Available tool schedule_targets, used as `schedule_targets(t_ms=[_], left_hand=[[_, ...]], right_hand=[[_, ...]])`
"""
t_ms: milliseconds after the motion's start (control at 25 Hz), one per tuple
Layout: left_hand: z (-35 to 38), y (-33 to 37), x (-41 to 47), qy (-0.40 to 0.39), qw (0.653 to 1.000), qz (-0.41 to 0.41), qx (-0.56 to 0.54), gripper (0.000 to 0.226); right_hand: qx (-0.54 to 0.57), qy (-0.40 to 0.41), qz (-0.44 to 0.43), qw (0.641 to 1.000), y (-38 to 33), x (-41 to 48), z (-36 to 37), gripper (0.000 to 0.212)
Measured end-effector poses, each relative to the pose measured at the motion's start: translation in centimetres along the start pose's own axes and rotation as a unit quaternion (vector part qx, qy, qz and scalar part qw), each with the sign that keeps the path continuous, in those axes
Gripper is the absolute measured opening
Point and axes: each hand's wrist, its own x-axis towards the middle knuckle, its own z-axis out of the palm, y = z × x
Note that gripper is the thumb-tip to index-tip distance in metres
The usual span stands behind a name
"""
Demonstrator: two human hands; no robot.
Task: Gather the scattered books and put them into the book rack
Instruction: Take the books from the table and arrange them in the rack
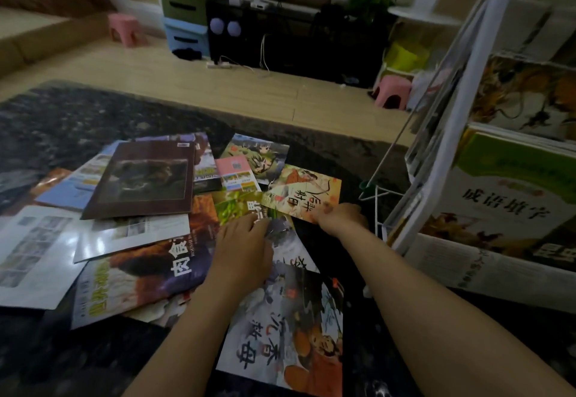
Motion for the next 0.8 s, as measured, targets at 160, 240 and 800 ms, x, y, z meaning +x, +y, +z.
schedule_targets(t_ms=[160, 240, 800], left_hand=[[-0.1, -0.4, 0.0, -0.011, 1.0, -0.007, 0.011, 0.037], [-0.2, -0.5, 0.0, -0.011, 1.0, -0.013, 0.005, 0.038], [-1.6, -0.3, 0.1, 0.037, 0.998, -0.024, -0.044, 0.042]], right_hand=[[-0.01, -0.005, -0.019, 1.0, -0.5, 1.5, 1.0, 0.079], [0.051, -0.021, -0.009, 0.998, -0.7, 1.3, 0.8, 0.074], [0.104, 0.106, -0.225, 0.963, -2.1, -3.2, -3.6, 0.028]])
